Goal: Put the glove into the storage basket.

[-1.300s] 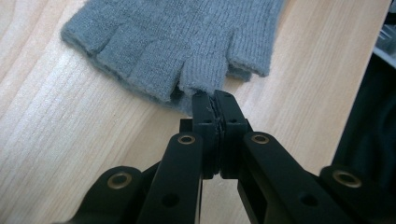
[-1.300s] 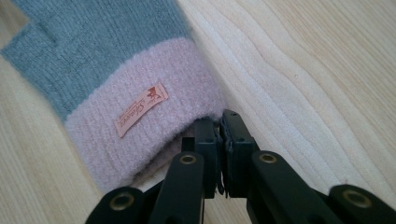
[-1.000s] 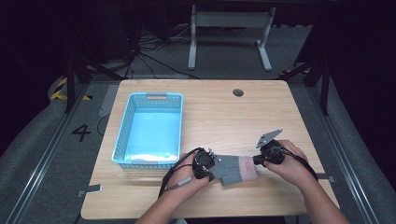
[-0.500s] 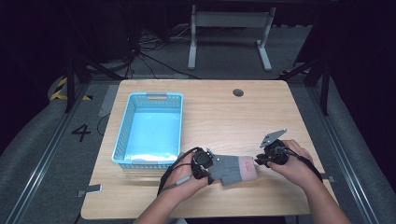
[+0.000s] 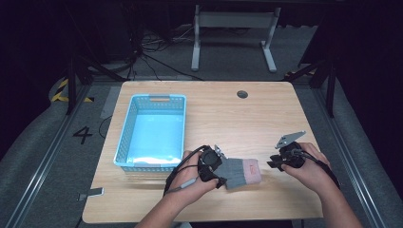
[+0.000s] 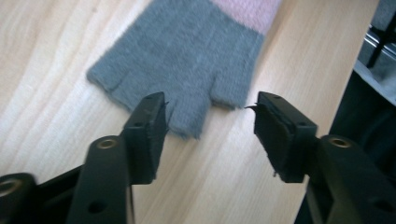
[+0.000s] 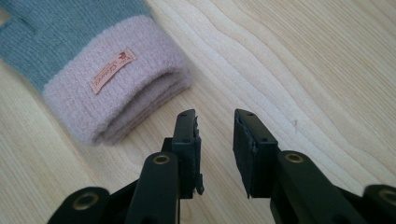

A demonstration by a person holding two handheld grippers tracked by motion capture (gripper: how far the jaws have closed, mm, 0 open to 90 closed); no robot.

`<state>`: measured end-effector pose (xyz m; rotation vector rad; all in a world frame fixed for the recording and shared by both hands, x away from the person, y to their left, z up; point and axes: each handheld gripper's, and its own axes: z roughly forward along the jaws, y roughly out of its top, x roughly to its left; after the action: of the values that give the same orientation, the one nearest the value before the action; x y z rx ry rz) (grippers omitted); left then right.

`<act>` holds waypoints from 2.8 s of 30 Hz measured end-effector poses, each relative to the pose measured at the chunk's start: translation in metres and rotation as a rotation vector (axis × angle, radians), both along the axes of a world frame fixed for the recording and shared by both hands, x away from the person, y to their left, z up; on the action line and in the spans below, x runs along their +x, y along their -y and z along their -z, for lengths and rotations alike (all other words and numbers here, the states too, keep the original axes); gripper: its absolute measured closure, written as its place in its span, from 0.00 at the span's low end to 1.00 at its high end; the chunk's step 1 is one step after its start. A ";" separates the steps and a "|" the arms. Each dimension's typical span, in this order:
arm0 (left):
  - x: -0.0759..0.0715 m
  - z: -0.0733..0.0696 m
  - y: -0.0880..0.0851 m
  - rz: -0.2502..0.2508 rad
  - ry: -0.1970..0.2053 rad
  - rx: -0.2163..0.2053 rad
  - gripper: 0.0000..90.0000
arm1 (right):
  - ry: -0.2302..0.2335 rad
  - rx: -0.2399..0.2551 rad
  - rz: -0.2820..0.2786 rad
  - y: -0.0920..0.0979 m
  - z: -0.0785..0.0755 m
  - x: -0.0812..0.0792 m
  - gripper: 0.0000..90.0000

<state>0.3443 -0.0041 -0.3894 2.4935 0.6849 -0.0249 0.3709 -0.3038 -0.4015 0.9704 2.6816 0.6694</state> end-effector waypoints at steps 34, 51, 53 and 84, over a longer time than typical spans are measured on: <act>0.035 0.035 0.060 0.000 0.028 0.031 0.30 | 0.011 0.086 0.049 0.024 -0.012 -0.005 0.70; 0.027 0.050 0.072 0.010 0.095 0.102 0.23 | 0.020 0.087 0.039 0.020 -0.011 -0.006 0.66; 0.027 0.050 0.071 0.010 0.101 0.097 0.24 | 0.026 0.093 0.037 0.019 -0.012 -0.007 0.66; 0.022 0.045 0.073 0.045 0.110 0.081 0.77 | 0.061 0.133 0.020 0.017 -0.020 0.003 0.64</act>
<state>0.3659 -0.0770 -0.4343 2.5653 0.5949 0.1248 0.3739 -0.3208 -0.3818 0.9905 2.5984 0.8679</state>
